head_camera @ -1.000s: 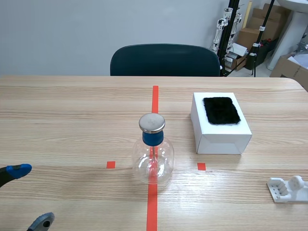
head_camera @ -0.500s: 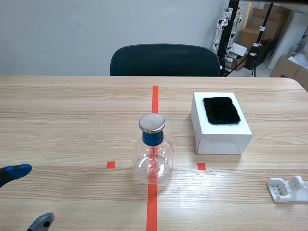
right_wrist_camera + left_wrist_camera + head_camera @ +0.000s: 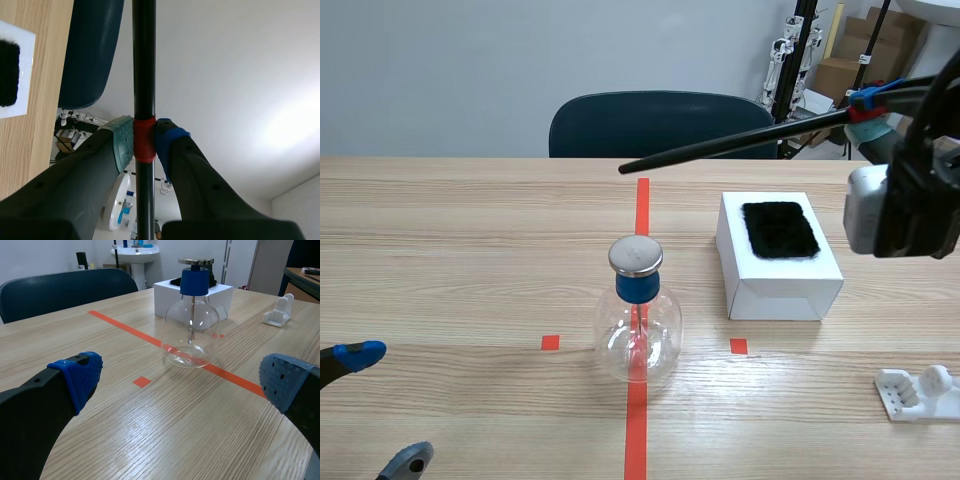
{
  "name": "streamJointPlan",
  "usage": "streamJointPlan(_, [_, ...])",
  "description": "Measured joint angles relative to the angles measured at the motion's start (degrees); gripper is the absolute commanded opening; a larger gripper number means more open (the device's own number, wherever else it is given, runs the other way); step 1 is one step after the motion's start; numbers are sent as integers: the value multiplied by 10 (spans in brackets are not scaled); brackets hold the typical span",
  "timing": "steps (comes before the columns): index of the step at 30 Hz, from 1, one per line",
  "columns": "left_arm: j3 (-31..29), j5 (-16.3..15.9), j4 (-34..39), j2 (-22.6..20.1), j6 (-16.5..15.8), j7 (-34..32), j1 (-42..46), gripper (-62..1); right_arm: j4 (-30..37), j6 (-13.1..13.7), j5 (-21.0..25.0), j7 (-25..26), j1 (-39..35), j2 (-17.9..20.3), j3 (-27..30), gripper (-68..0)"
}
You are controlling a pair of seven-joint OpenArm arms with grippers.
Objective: Do the electroscope experiment. hold the rod still at the electroscope
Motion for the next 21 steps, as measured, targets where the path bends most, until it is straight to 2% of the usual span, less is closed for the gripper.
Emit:
streamJointPlan(8, [0,0,0,0,0,0,0,14,-30,0,-21,2,52,0,-71,-636])
streamJointPlan(11, [0,0,0,0,0,0,0,14,-30,-2,-47,2,53,0,-77,-636])
streamJointPlan(21, [0,0,0,0,0,0,0,14,-30,-2,-66,5,53,9,-80,-636])
